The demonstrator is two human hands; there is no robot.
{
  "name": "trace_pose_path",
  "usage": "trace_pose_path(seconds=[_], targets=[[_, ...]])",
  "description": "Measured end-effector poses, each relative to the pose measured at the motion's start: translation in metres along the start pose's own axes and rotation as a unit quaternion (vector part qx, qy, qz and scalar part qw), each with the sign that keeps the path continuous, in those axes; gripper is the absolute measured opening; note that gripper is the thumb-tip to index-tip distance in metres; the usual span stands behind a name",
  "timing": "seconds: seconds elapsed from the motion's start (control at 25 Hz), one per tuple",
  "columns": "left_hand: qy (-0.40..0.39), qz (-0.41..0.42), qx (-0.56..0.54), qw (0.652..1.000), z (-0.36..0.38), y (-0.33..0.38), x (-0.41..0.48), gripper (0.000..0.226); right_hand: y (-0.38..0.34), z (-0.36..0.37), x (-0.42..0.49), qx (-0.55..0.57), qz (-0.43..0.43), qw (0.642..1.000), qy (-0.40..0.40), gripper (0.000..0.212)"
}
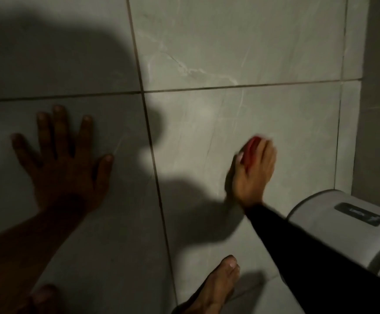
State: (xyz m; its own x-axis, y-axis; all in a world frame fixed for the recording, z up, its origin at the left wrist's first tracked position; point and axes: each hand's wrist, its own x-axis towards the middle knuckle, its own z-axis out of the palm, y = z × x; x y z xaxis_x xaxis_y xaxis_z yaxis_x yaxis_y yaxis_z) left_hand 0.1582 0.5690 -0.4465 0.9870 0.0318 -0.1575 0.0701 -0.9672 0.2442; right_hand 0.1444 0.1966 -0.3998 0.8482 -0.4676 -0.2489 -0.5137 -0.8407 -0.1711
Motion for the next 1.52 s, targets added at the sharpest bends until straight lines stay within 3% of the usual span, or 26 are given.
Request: trace_pose_path(seconds=[0.04,0.12,0.2,0.28,0.4,0.48,0.52,0.68,0.76,0.84,0.96,1.04,1.2,1.32,1.4,1.52], targets=[[0.001,0.004,0.002,1.000,0.000,0.000,0.000,0.081,-0.024,0.003,0.036,0.001,0.028,0.998,0.053,0.076],[0.002,0.007,0.002,1.000,0.001,0.001,-0.001,0.081,-0.071,0.016,0.065,-0.002,-0.070,0.994,0.088,0.075],[0.000,-0.003,0.006,1.000,0.001,0.000,-0.002,0.082,-0.083,0.033,0.029,-0.022,-0.231,0.972,0.027,0.076],[0.000,-0.006,0.015,1.000,0.002,-0.002,-0.001,0.083,-0.057,0.027,-0.028,-0.050,-0.297,0.952,-0.057,0.078],[0.010,0.000,0.028,1.000,0.005,-0.002,-0.002,0.082,-0.026,0.010,-0.003,-0.029,-0.229,0.972,-0.035,0.075],[0.017,0.009,0.037,0.999,0.007,-0.002,-0.002,0.082,-0.067,0.006,0.057,0.003,-0.098,0.994,0.056,0.073],[0.018,0.012,0.038,0.999,0.007,-0.003,-0.002,0.081,-0.100,0.007,0.083,0.019,-0.074,0.993,0.092,0.072],[0.023,0.006,0.029,0.999,0.006,-0.003,-0.002,0.078,-0.219,0.047,0.078,0.008,-0.280,0.956,0.086,0.079],[0.029,0.009,0.023,0.999,0.005,-0.002,-0.002,0.077,-0.218,0.062,0.032,-0.005,-0.356,0.933,0.053,0.086],[0.032,0.015,0.028,0.999,0.004,-0.003,-0.001,0.077,-0.170,0.070,-0.034,-0.009,-0.386,0.922,0.013,0.078],[0.032,0.015,0.031,0.999,0.003,-0.002,-0.003,0.077,-0.069,0.056,-0.151,-0.058,-0.379,0.920,-0.077,0.088],[0.035,0.016,0.031,0.999,0.002,0.001,-0.003,0.077,-0.040,0.048,-0.177,-0.063,-0.368,0.921,-0.114,0.097],[0.035,0.019,0.030,0.999,0.002,0.000,-0.002,0.076,-0.131,0.056,-0.087,-0.008,-0.345,0.938,-0.046,0.063],[0.036,0.015,0.026,0.999,0.005,-0.005,-0.003,0.077,-0.184,0.057,-0.008,0.051,-0.394,0.917,-0.035,0.070],[0.030,0.014,0.023,0.999,0.007,-0.005,-0.003,0.078,-0.152,0.034,0.034,-0.001,-0.392,0.920,-0.029,0.077],[0.026,0.009,0.026,0.999,0.009,-0.006,-0.003,0.078,-0.067,-0.003,0.100,-0.011,-0.233,0.972,0.039,0.074]])
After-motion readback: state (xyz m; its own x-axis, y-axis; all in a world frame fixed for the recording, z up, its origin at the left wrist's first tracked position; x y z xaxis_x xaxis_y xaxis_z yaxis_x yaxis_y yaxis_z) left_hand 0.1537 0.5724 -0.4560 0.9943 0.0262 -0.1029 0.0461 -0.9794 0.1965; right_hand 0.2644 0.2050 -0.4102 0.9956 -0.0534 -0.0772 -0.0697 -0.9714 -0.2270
